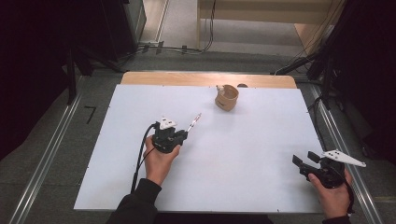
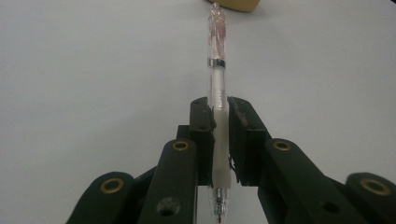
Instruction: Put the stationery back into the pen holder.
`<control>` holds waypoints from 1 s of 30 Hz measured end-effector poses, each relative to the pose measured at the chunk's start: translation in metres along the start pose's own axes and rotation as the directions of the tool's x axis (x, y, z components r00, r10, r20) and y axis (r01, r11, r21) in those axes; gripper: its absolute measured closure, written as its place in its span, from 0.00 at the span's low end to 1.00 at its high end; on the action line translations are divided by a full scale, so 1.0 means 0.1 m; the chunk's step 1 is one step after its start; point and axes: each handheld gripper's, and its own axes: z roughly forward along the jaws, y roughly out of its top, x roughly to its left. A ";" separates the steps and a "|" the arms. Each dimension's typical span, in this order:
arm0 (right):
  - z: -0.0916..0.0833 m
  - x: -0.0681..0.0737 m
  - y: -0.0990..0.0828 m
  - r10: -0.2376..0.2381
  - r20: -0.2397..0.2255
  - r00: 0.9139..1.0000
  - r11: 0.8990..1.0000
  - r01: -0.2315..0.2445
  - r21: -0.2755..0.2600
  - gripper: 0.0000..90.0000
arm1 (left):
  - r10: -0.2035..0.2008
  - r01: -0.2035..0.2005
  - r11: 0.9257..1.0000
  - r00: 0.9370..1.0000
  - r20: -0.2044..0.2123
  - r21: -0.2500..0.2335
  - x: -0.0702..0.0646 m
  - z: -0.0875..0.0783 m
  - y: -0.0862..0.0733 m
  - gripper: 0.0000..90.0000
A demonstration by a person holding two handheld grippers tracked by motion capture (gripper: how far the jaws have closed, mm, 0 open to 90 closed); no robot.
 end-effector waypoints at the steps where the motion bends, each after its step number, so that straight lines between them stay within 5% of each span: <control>1: 0.00 0.00 0.00 0.000 0.000 1.000 1.000 0.000 0.000 0.34 | -0.003 0.003 1.000 1.000 0.000 0.000 -0.01 0.02 0.01 0.90; 30: 0.03 -0.02 0.00 -0.003 -0.007 1.000 1.000 0.003 0.010 0.34 | 0.002 -0.002 1.000 1.000 -0.004 -0.003 -0.12 0.33 0.29 0.90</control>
